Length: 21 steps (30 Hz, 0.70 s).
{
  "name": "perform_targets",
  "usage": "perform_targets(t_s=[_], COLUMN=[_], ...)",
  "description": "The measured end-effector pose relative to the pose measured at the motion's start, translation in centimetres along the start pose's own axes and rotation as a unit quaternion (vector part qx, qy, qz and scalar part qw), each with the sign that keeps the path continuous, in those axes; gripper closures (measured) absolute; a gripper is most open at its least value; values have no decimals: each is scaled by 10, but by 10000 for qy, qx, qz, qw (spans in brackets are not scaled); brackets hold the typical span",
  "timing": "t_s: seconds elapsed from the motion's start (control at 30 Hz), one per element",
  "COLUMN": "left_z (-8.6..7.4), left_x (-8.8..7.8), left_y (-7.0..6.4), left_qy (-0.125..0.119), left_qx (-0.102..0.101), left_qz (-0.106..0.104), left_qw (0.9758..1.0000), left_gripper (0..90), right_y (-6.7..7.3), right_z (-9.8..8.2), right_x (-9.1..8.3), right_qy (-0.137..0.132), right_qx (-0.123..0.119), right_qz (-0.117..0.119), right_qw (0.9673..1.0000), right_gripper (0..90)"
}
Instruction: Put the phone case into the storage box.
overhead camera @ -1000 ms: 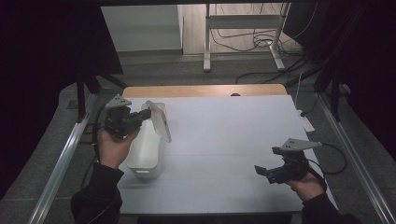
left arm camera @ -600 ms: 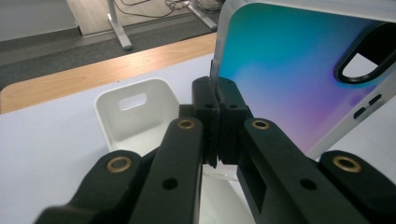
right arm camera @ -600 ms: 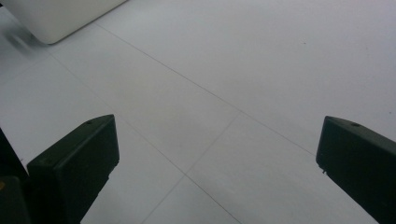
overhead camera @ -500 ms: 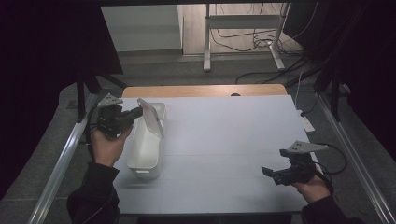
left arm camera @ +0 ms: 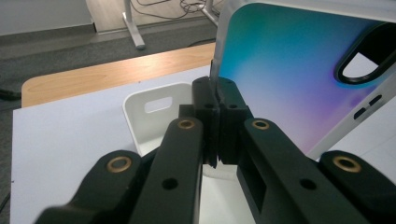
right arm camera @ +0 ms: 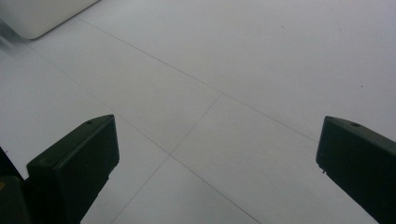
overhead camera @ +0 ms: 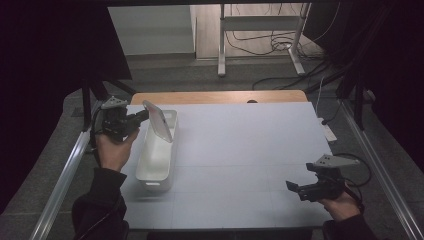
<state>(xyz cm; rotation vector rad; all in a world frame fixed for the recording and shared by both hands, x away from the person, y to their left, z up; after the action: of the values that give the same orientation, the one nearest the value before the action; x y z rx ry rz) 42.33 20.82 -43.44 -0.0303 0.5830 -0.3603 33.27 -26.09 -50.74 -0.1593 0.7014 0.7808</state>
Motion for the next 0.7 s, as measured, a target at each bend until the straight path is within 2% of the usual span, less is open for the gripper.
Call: perform_targets(t_s=[0.3,0.7], left_z=[2,2], left_x=[16,34], left_y=[10,25], left_qy=[66,134], left_qx=[-93,-223], left_qz=[105,296], left_qw=[9999,9992], left_gripper=[884,883], right_y=[-4,-5], right_z=[-9,-10], right_x=[-4,-6], right_qy=[65,11], right_qx=[103,133], right_qz=[-65,-119], right_qw=[9999,9998], right_gripper=[0,0])
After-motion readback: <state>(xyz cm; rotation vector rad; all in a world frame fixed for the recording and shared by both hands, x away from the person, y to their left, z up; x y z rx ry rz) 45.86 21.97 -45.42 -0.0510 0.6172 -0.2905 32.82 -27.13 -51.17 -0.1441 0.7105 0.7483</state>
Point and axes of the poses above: each handheld gripper's, and its own axes: x roughly forward along the jaws, z roughly out of its top, y roughly to its left, the point moved 10 cm from there along x, roughly forward along the jaws, and after that the axes turned 4 degrees about z, right-handed, at the moved point
